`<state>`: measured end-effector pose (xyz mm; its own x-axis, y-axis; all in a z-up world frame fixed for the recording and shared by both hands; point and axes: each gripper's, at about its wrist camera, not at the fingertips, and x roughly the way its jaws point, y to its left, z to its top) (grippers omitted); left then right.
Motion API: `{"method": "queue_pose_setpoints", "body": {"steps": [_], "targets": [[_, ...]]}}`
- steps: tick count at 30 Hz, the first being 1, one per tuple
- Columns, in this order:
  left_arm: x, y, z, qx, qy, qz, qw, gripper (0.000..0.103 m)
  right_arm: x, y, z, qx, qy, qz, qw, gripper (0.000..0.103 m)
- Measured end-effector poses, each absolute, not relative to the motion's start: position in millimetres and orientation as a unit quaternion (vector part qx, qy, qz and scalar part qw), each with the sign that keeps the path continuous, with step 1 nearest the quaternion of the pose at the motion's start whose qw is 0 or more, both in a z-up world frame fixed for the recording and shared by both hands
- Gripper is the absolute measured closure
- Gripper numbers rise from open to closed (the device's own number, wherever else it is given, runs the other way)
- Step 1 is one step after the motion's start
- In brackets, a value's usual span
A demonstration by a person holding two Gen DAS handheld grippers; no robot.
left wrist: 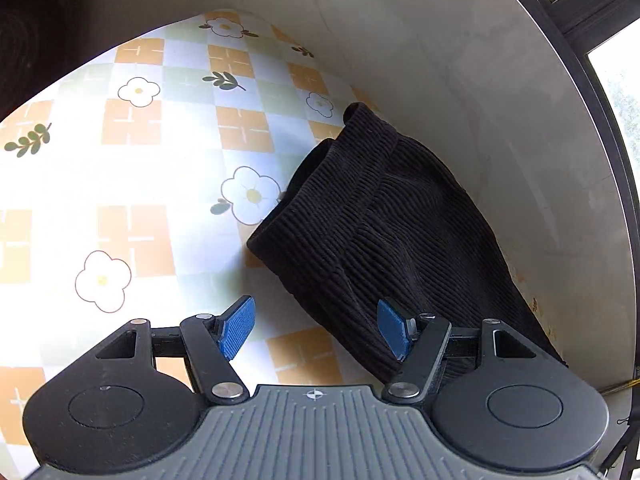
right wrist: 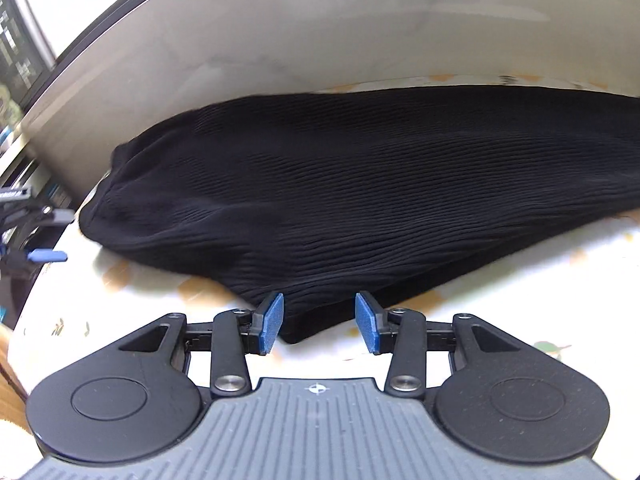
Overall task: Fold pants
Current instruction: 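Grasp the pants with the left tool while the right tool pinches and releases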
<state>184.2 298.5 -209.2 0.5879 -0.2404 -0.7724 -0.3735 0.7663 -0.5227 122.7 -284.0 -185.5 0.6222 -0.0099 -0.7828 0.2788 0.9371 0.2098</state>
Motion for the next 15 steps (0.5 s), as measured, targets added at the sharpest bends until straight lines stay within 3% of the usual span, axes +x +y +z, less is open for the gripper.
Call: {"method": "queue_pose_setpoints", "body": {"steps": [8,15], "targets": [[189.5,323.3,-233.1,-0.37,0.455,0.021,0.809,0.034,142.3,-261.3,-210.2,0.129,0.479,-0.069,0.865,0.06],[187.2,311.7,-259.3,-0.403,0.455,0.03,0.794,0.034,151.4,-264.0,-207.5,0.133,0.451,-0.077,0.879,0.06]]}}
